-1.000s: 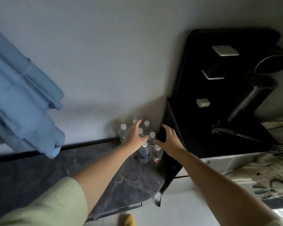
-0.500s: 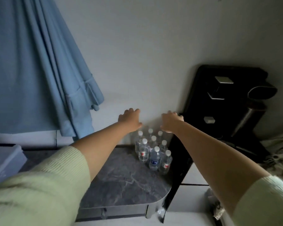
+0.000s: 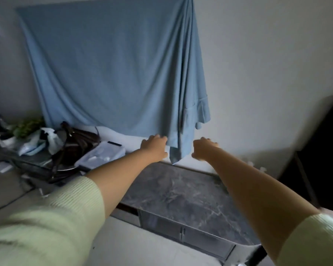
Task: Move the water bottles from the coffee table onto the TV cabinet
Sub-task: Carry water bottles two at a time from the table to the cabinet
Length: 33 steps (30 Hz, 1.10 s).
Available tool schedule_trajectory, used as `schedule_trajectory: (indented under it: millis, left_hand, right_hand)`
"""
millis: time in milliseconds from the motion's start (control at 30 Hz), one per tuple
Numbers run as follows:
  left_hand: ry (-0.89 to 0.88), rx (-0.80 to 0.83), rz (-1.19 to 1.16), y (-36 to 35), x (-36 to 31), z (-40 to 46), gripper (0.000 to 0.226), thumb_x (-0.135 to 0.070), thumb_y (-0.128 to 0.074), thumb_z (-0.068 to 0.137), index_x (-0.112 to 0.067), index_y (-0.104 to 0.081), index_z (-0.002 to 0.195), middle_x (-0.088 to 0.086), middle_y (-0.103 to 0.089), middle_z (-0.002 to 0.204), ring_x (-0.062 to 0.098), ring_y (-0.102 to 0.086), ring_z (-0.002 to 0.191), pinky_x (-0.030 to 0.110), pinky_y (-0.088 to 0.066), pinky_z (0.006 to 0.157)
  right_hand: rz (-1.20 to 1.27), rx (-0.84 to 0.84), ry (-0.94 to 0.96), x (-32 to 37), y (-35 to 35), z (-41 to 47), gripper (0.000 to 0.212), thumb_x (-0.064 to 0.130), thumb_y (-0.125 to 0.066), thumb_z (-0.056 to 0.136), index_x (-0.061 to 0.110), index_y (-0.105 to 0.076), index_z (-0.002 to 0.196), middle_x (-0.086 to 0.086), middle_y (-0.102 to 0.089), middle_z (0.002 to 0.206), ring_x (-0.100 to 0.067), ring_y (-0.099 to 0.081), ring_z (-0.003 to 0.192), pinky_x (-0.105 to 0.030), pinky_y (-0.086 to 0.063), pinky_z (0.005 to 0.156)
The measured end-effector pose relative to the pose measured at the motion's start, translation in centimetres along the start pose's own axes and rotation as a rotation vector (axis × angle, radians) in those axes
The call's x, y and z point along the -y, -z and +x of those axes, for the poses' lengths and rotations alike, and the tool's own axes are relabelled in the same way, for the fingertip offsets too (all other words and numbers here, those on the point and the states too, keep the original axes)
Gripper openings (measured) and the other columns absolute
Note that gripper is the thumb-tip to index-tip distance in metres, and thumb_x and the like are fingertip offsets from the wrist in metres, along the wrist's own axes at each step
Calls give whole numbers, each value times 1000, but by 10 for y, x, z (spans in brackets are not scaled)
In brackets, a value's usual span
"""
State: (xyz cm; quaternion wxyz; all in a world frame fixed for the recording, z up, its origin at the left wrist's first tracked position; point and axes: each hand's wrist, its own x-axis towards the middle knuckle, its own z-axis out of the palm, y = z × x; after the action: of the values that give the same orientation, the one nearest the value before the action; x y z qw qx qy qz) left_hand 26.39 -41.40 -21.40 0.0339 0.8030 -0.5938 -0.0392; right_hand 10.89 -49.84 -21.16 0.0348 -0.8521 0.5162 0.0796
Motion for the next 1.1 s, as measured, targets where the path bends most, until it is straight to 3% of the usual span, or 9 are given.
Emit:
schedule_trajectory:
  millis: [233,333,467,633,833,1100]
  left_hand:
    - [205,-31,36,15,116,-98,49,-33,-55,90,-13,-44,133,13,-46,136,32,-43,127,42,-41,97]
    - [335,-35,-3,19,156,-140,55,-35,-55,91,-14,-40,141,13,-43,140,33,-42,129,42,-42,98]
    - [546,-64,-72,18,201,-204,52,-37,-60,87,-14,-47,132,13,-50,131,34,-49,122,45,-46,97]
    - [894,-97,-102,14,240,-306,52,-34,-58,88,-16,-43,135,11,-49,130,31,-49,124,41,-43,95]
    - [1262,-98,-150,0,240,-424,59,-36,-57,92,-16,-34,143,13,-39,141,30,-38,132,41,-35,104]
    - [1589,-133,-167,-16,179,-585,51,-36,-58,88,-19,-44,134,9,-47,135,28,-47,126,43,-46,97]
  right_hand:
    - [-54,-18,271,147,0,-33,41,23,-55,89,15,-54,129,-8,-50,134,-30,-48,125,-45,-43,100]
    - [-95,-40,411,199,1,-48,43,25,-54,90,15,-51,132,-9,-50,134,-30,-48,126,-47,-40,102]
    - [-134,16,571,264,-1,-64,48,28,-52,91,14,-46,137,-12,-47,141,-34,-43,131,-53,-33,109]
    - [-188,49,911,350,-12,-103,34,24,-53,91,9,-60,121,-15,-61,124,-34,-57,116,-41,-47,97]
    - [-282,-10,1288,425,-35,-204,41,27,-54,90,12,-54,128,-13,-56,131,-31,-52,124,-44,-44,103]
    - [-374,12,1605,463,-73,-370,43,23,-50,93,14,-48,135,-11,-48,133,-30,-48,123,-43,-40,101]
